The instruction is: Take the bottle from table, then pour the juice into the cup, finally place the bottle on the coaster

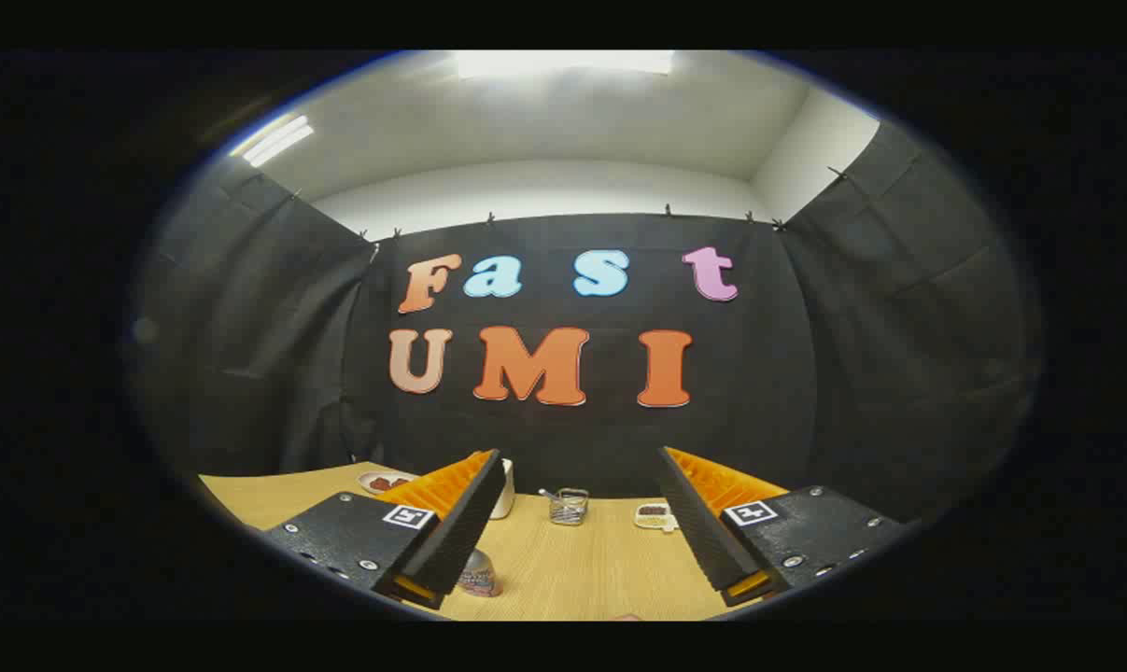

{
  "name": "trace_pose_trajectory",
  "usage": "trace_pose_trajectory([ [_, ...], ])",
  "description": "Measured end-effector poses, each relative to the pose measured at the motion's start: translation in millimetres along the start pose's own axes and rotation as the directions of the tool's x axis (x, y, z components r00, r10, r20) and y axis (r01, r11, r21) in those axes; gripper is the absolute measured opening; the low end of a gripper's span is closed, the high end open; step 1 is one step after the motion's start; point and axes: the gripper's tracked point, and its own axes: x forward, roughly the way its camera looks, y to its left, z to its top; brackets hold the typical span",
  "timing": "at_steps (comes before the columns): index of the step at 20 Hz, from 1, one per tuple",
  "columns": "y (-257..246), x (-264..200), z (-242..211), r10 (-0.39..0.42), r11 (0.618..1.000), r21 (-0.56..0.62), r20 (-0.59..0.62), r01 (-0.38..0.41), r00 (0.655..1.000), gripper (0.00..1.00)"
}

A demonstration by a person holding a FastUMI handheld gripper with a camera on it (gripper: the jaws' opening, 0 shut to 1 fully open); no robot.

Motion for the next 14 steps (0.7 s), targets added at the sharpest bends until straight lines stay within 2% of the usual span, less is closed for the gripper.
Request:
trace_pose_trajectory([
  [14,14,7,-3,0.024,0.999,0.025,-0.011,-0.024,1.0,0.97],
])
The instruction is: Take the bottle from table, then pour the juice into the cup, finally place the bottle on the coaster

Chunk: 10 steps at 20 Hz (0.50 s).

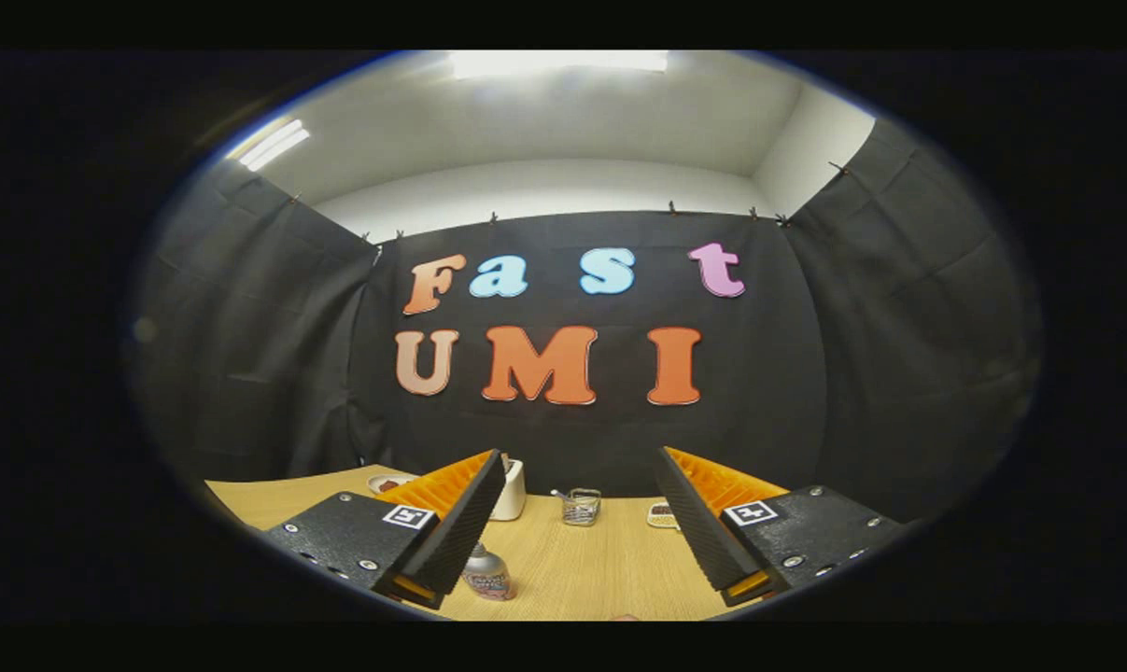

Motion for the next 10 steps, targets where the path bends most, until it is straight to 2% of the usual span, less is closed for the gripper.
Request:
trace_pose_trajectory([
  [4,3,0,-1,0.002,1.0,0.005,-0.007,-0.002,1.0,0.97],
  [10,16,0,-30,0.03,0.999,0.028,-0.063,-0.028,0.998,0.97],
])
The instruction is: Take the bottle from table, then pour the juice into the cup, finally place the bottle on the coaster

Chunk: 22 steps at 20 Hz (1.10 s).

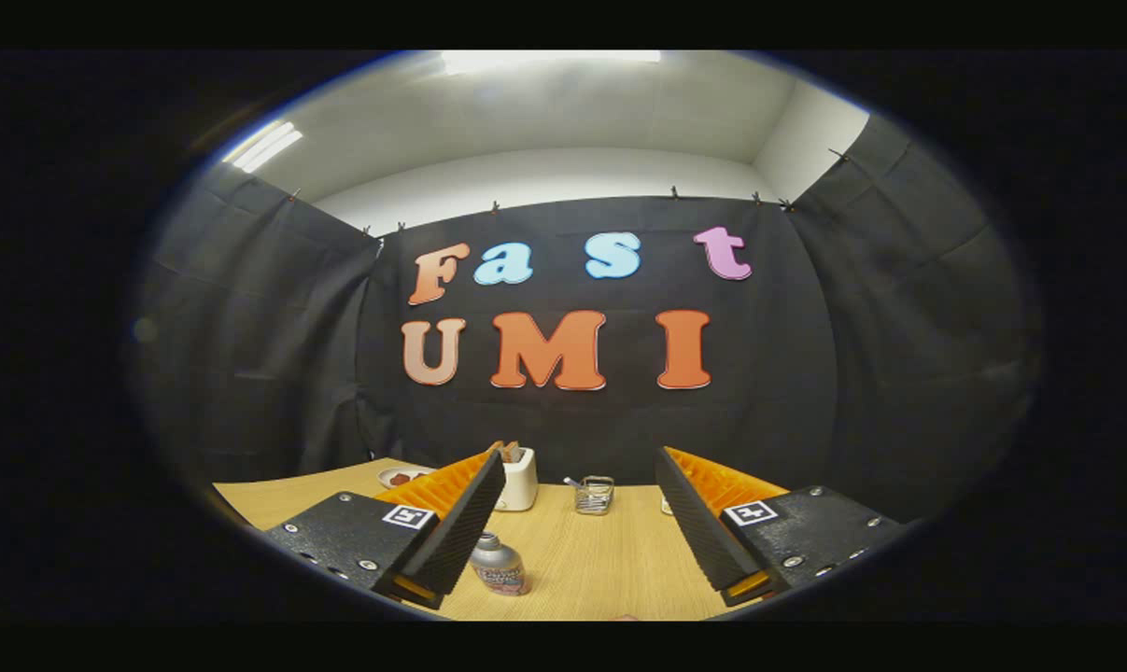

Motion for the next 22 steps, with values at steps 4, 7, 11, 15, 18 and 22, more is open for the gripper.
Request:
trace_pose_trajectory([
  [4,14,0,-30,0.027,1.0,0.0,-0.029,-0.027,0.999,0.97],
  [7,27,0,-64,0.052,0.999,0.009,-0.068,-0.051,0.996,0.97],
  [11,46,0,-112,0.097,0.995,0.031,-0.134,-0.094,0.986,0.97],
  [15,64,7,-153,0.133,0.991,0.04,-0.176,-0.127,0.975,0.97],
  [18,73,17,-184,0.143,0.99,0.038,-0.221,-0.138,0.965,0.97],
  [22,81,27,-212,0.146,0.989,0.051,-0.261,-0.138,0.954,0.97],
])
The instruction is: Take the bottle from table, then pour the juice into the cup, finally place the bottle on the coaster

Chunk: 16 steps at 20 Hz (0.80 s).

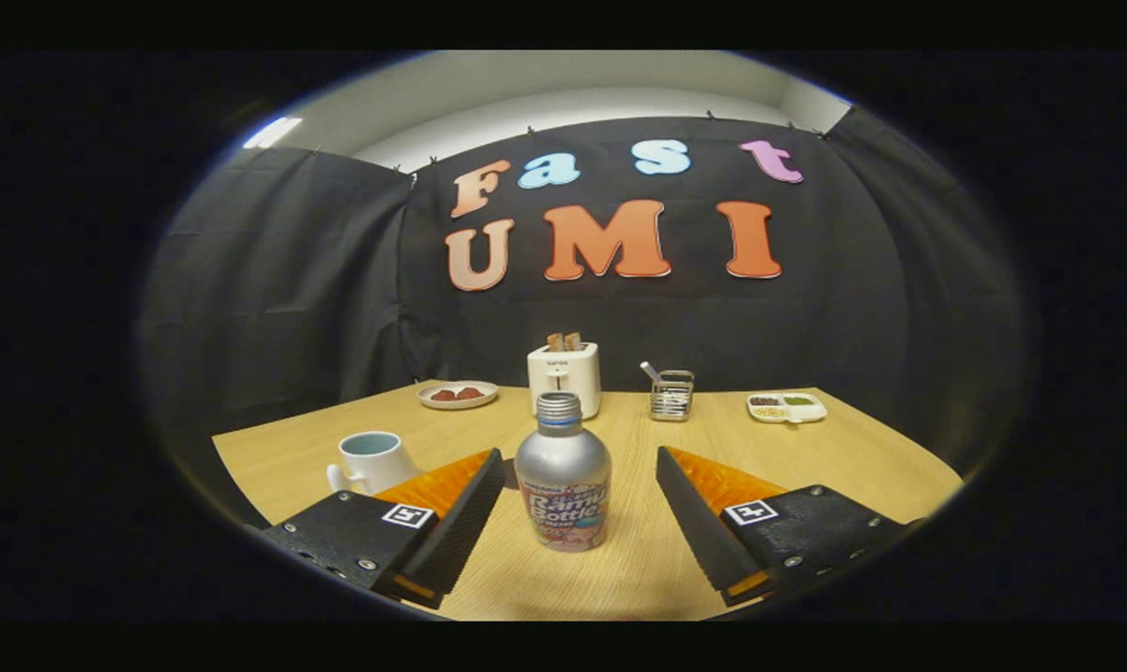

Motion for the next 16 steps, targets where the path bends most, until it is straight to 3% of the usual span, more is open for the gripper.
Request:
trace_pose_trajectory([
  [12,8,36,-60,0.0,1.0,0.026,-0.119,0.003,0.993,0.97],
  [14,9,39,-62,-0.01,1.0,0.022,-0.122,0.013,0.993,0.94],
  [16,7,42,-61,-0.024,1.0,0.007,-0.127,0.025,0.992,0.82],
])
